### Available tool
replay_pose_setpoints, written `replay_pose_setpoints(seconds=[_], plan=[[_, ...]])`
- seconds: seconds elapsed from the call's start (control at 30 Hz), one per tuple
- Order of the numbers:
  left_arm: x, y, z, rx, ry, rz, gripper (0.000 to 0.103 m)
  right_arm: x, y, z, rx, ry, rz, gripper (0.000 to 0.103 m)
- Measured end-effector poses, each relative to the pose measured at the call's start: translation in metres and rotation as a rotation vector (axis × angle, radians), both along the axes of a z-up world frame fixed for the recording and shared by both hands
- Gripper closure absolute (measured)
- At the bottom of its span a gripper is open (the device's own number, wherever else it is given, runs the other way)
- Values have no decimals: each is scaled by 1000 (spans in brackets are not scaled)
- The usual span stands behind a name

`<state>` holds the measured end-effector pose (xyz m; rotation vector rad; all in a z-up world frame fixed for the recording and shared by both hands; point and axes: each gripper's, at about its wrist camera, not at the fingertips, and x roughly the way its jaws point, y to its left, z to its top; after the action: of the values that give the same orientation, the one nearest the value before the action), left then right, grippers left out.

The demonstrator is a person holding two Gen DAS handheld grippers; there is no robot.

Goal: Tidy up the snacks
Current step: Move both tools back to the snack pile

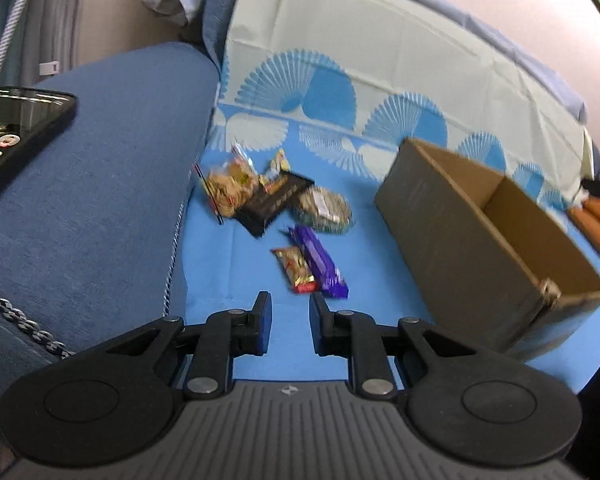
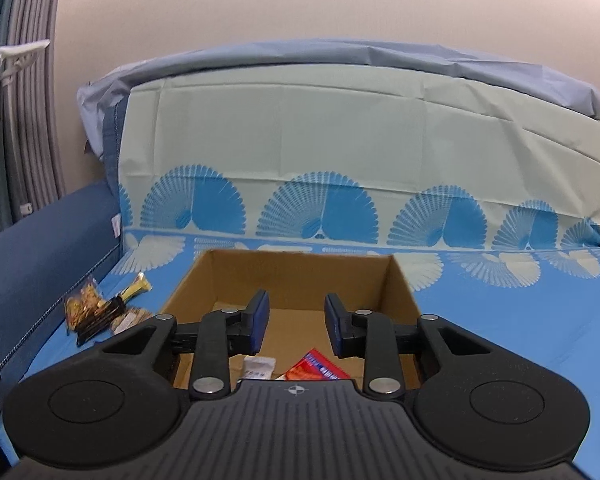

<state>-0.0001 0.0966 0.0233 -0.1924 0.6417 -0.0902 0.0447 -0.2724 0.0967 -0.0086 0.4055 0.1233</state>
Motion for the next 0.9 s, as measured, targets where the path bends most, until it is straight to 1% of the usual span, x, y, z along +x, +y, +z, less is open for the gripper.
replay_pose_setpoints(seconds=[0.07, 0.13, 0.2, 0.33, 0.5, 0.6, 0.73, 0.8, 0.9], plan=[[-2, 0, 1, 1, -8, -9, 81, -2, 12, 1, 1, 18, 0, 71], [-3, -2, -1, 14, -4, -26, 81, -5, 28, 1, 34, 30, 16, 71], [-1, -4, -2, 17, 4, -44, 81, -7, 51, -1, 54, 41, 51, 71], [-1, -3, -4, 25, 22, -46, 81, -3, 105, -7, 94, 64, 157, 71], [-2, 2, -5, 34, 49, -37, 81, 19, 173, -27, 110, 139, 266, 71], [-3, 6, -6, 36, 65, -33, 81, 37, 200, -45, 93, 202, 290, 70], [-2, 2, -7, 75, 80, -48, 81, 61, 225, -79, 58, 281, 273, 57], [-1, 1, -8, 89, 89, -61, 81, 69, 232, -97, 48, 311, 266, 55], [0, 0, -9, 102, 95, -76, 81, 77, 239, -117, 52, 349, 239, 46]])
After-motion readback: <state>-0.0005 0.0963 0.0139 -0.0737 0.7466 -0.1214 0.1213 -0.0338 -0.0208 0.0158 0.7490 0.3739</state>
